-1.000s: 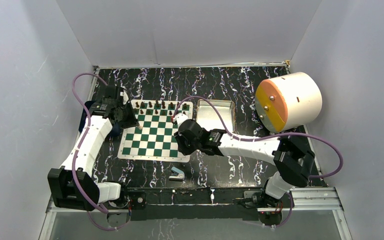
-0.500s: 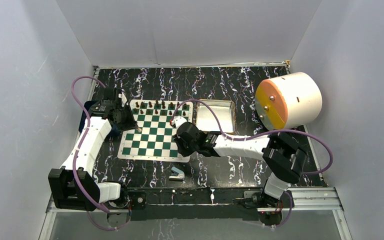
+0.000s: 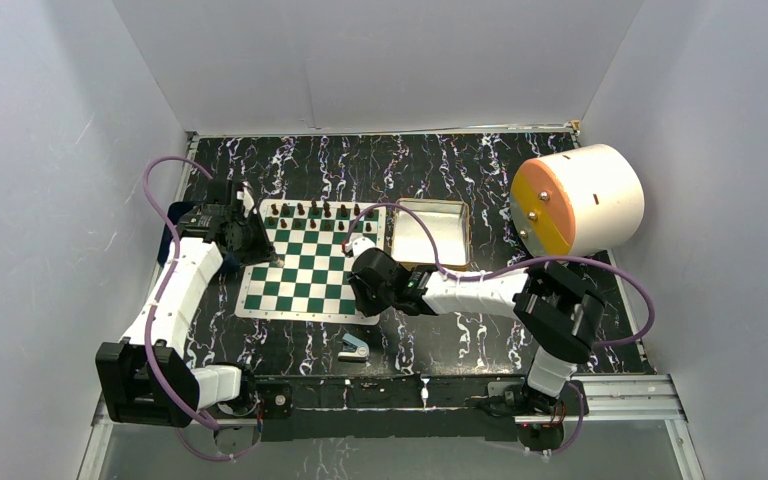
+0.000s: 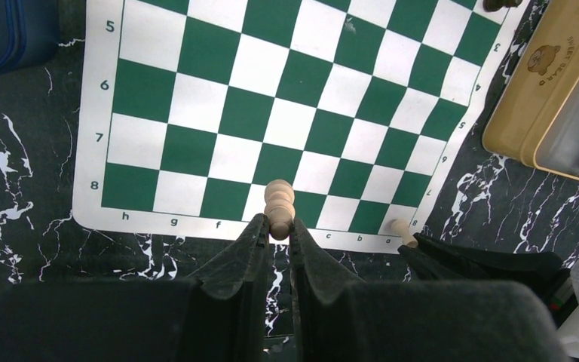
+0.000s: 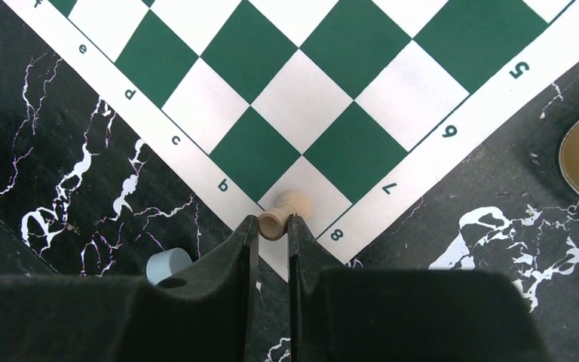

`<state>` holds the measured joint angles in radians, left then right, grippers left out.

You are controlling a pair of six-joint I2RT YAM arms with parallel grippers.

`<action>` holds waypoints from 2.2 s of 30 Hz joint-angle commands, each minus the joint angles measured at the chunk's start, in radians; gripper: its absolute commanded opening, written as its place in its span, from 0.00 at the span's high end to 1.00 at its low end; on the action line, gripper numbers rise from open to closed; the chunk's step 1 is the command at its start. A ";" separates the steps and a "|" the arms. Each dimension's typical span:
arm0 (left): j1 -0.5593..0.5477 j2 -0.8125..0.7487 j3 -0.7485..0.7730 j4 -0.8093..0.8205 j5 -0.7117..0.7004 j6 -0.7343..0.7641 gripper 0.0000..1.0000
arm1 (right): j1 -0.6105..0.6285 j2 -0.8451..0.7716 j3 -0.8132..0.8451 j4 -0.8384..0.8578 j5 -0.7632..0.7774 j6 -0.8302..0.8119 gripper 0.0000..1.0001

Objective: Set up the chess pieces on the board
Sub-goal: Place the chess piece on the chessboard.

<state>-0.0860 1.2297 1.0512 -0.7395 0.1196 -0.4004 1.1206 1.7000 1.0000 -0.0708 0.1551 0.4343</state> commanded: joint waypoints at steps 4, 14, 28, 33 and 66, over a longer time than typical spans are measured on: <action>0.006 -0.033 -0.027 -0.009 0.015 0.011 1.00 | -0.006 0.007 -0.012 0.040 0.010 0.036 0.83; 0.006 -0.036 -0.023 -0.011 0.019 0.022 1.00 | -0.010 0.013 -0.020 0.020 0.023 0.072 0.72; -0.021 -0.050 -0.017 -0.020 0.039 0.036 0.98 | -0.010 -0.074 0.084 -0.130 0.044 0.108 0.41; -0.073 -0.057 -0.014 -0.023 -0.003 0.023 0.98 | -0.010 -0.192 0.074 -0.139 0.054 0.135 0.19; -0.622 0.058 -0.200 0.254 -0.356 -0.168 1.00 | -0.010 -0.774 -0.040 -0.214 0.389 0.257 0.01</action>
<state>-0.6861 1.2774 0.8585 -0.5236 -0.1978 -0.5411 1.1130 0.9691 0.9661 -0.2985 0.4839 0.6788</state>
